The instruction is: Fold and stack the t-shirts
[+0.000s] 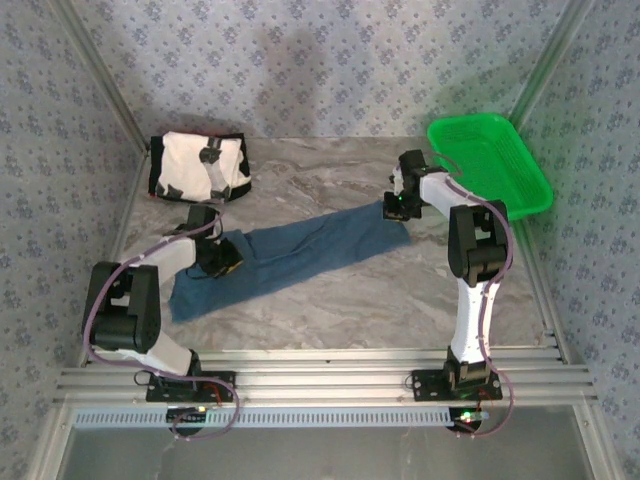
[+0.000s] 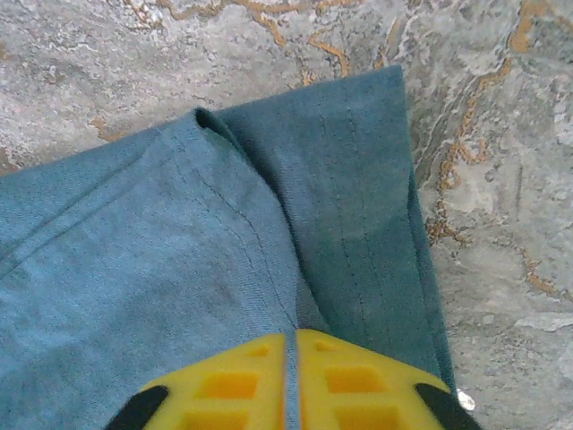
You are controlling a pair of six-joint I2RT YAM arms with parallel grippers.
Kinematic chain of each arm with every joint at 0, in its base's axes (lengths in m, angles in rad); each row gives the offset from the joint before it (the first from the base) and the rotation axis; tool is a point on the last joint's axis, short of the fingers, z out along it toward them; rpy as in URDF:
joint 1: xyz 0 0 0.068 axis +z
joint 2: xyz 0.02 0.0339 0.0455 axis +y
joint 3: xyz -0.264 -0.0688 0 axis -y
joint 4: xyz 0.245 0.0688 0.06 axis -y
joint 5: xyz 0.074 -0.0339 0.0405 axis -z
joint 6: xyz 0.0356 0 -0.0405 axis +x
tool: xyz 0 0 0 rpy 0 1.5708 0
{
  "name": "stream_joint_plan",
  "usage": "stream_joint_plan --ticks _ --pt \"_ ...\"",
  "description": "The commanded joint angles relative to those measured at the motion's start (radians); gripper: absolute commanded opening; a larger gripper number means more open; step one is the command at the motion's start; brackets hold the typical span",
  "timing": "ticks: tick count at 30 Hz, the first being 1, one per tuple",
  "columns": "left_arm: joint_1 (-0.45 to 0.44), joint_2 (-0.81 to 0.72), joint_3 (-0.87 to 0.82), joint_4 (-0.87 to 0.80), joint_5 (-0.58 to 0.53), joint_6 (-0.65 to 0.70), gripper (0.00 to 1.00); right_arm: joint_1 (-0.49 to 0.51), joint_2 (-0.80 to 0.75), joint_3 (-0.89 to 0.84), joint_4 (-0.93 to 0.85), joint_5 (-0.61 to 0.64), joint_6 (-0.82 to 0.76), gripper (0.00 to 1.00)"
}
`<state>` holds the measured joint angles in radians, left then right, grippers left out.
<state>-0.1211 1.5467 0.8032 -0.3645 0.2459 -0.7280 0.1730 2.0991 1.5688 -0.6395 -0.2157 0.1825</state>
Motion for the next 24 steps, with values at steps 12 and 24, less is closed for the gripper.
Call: stream_joint_plan --ticks 12,24 --pt "0.011 -0.031 0.066 -0.023 0.056 0.021 0.19 0.004 -0.047 -0.030 -0.008 0.076 -0.107 0.48" --pt "0.012 0.040 0.150 -0.040 0.059 0.030 0.19 0.010 0.001 -0.009 0.006 0.046 -0.138 0.43"
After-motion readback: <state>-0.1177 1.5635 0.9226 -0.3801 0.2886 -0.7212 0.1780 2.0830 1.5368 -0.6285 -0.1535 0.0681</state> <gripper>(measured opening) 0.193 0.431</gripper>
